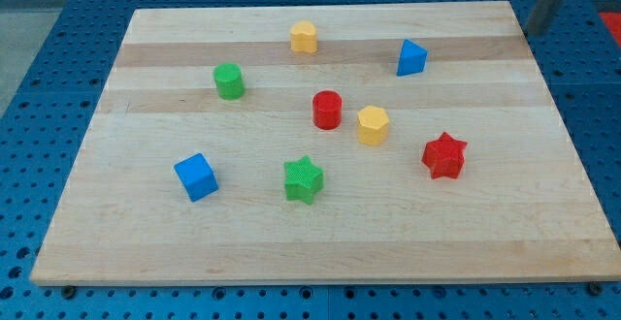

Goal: Move the yellow heart to the top left corner

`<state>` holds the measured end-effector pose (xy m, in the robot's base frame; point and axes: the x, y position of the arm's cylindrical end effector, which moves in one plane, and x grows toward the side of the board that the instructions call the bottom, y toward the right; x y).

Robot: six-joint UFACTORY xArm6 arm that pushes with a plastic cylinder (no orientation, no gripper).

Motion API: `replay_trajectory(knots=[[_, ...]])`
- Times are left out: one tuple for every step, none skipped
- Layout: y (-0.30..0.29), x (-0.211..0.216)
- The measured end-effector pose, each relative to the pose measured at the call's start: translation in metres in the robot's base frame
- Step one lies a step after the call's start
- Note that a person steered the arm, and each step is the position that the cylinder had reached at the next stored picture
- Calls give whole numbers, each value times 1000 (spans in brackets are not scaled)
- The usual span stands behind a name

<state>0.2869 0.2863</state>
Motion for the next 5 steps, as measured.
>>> replay_trajectory(knots=[[-66,13],[-108,-5],[-166,-14],[-224,0],[-264,0]])
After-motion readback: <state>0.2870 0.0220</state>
